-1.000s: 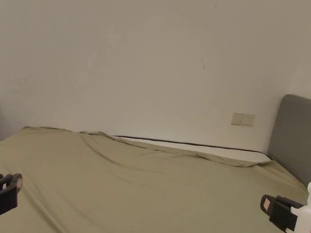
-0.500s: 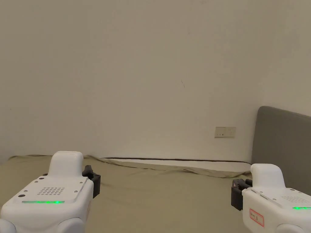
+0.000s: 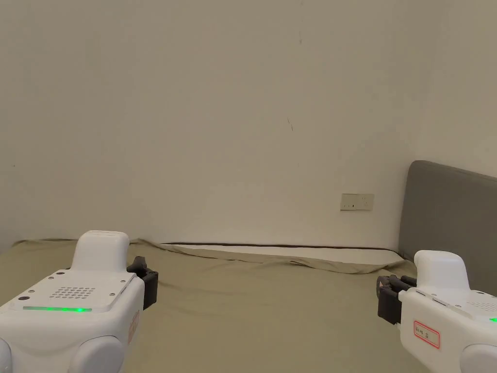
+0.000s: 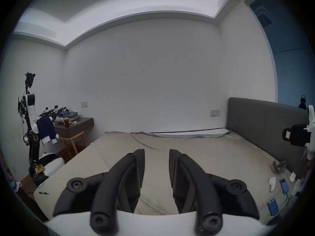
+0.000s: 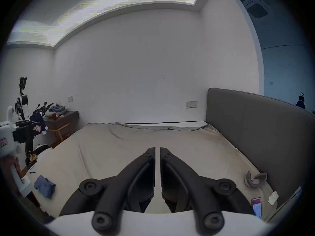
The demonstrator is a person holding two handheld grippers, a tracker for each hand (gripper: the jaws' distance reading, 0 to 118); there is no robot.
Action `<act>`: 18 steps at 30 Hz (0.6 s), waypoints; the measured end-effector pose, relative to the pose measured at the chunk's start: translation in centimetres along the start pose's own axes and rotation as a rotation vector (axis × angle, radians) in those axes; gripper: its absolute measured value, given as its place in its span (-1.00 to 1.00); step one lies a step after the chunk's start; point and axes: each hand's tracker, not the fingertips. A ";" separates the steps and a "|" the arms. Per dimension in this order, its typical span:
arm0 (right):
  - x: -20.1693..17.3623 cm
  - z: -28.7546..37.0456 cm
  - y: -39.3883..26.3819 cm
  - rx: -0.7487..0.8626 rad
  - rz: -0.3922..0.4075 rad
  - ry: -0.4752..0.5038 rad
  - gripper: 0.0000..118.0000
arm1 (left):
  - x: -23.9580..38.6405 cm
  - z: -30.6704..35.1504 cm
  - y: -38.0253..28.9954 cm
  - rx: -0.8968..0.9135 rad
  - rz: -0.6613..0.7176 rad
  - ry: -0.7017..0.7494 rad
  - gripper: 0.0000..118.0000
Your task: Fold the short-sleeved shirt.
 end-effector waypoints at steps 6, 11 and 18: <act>0.4 0.3 0.4 0.012 0.005 -0.011 -0.86 | -0.5 0.0 0.1 -0.018 0.032 0.001 -0.48; 0.1 0.2 1.0 0.012 0.010 0.005 0.71 | -1.0 0.1 0.1 -0.018 0.054 -0.016 1.00; -0.3 0.3 1.8 0.004 -0.147 0.150 1.00 | -2.3 0.9 1.6 -0.004 0.093 -0.041 1.00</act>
